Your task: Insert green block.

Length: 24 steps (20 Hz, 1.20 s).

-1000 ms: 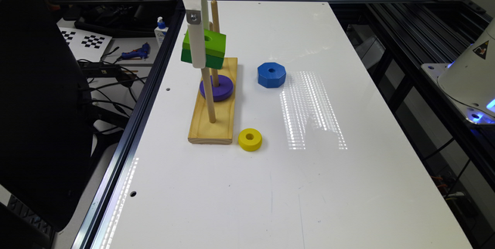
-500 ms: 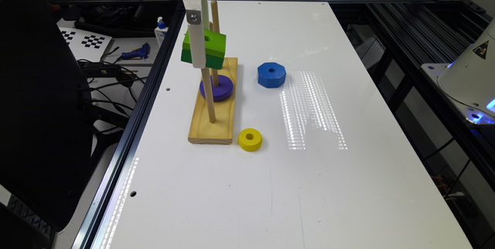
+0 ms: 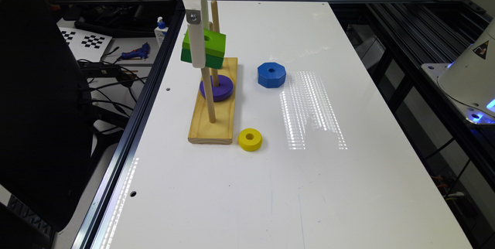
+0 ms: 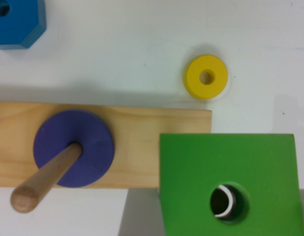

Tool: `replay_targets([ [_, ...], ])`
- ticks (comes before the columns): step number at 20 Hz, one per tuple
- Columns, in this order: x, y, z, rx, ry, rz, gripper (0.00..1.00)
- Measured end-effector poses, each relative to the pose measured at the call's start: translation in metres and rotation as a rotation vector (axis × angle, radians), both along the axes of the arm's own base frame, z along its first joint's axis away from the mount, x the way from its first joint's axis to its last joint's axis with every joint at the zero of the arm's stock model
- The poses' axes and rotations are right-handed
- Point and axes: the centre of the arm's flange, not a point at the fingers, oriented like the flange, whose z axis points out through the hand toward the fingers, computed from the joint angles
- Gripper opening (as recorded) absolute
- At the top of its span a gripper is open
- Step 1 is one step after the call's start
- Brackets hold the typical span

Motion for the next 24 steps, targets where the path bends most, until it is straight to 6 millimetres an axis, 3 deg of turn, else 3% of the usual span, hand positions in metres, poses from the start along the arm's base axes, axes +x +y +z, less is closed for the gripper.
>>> replay_targets([
  [24,0.004,-0.001,-0.010,0.000,0.002,-0.001,0.00],
])
